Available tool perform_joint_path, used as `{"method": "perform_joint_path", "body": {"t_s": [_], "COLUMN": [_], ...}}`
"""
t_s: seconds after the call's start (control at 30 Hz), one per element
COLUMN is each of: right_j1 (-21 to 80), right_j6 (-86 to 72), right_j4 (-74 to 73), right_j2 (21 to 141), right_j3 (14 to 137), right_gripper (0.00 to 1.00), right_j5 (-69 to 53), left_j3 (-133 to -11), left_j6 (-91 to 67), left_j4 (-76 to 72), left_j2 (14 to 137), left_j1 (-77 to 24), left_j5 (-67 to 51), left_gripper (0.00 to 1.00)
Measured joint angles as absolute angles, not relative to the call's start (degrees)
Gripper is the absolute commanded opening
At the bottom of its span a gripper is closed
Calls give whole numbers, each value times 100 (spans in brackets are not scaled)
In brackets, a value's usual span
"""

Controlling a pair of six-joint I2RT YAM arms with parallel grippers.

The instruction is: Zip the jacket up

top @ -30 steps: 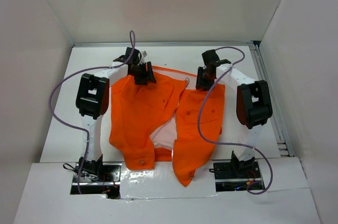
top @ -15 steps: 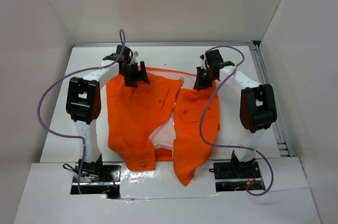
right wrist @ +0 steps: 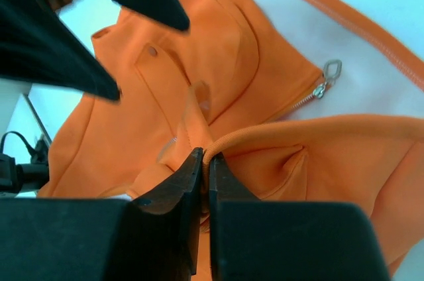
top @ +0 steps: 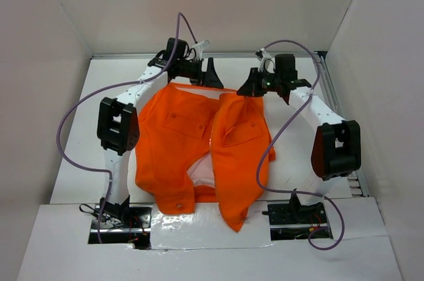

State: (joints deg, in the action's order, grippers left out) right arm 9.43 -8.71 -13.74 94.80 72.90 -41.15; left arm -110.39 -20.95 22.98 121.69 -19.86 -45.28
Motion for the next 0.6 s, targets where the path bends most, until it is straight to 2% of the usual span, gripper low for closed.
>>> {"method": "perform_joint_path", "body": {"t_s": [0.17,0.5,0.6], "right_j1": [777,637,626], "right_j6": [-884,-657,-604], "right_j4": [-1205,-1291,-1337], "right_j2": [9489,9489,9489], "right_j3": [7297,7297,7301], "right_gripper": [1,1,1], "right_j5": [-4416,-5078,-5271], "left_j3": [-10499,-10132,-10112], "left_j6": [-2126,-1986,-1992], "left_j4": [1870,1009,727], "left_j2": [12186,12427,12593], "left_j1": [-2010,-2047,-2102], "left_j5": [-5148,-6383,-6650], "left_gripper": [99,96,92]}}
